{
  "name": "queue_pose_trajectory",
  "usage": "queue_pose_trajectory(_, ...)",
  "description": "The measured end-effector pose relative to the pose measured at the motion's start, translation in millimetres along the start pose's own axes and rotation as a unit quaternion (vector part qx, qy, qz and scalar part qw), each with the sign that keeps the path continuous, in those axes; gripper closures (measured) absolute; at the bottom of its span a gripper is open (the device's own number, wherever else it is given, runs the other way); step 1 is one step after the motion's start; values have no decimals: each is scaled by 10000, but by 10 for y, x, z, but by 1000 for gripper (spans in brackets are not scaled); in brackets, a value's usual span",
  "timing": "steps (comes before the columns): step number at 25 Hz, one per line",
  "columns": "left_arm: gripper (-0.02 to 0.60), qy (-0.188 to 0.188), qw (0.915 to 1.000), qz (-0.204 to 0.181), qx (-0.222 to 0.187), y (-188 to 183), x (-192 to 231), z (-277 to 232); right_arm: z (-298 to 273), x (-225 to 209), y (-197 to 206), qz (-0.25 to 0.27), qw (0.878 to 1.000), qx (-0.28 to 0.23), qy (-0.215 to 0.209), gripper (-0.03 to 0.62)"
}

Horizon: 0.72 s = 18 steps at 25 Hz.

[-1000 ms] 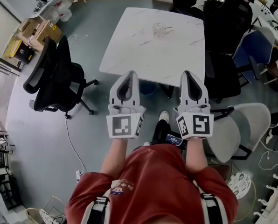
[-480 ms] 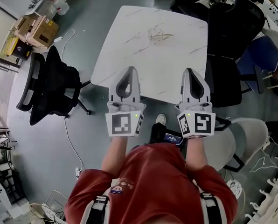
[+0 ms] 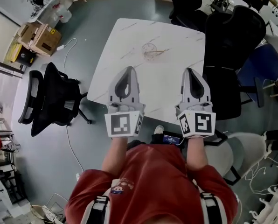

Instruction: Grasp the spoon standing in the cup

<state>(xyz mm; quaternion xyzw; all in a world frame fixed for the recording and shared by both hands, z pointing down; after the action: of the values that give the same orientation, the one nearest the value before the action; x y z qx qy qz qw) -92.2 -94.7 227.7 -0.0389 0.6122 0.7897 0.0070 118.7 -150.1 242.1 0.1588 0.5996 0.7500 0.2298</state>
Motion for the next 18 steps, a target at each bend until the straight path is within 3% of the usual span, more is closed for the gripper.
queue_pose_trajectory(9,572,-54,10000,77,23,141,47,-266,-301,-127,129,-28,10000,-10,-13,582)
queue_pose_trajectory(18,572,13,9997,237,7,411,413,-616,-749,-15,338,135,9997,206,39,582)
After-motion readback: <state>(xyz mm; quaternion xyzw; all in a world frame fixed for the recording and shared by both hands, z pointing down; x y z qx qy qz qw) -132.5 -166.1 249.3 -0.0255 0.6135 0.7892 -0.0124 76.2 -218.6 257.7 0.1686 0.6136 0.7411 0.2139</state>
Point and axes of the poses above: the fingertips, and each gripper's own axes: z backward along the fingers, x to its left, y out of its underside, the point moved 8 cm from there along z, backward along the fingers, and after that the axes turned 5 degrees about -x, right-handed, at the moved point
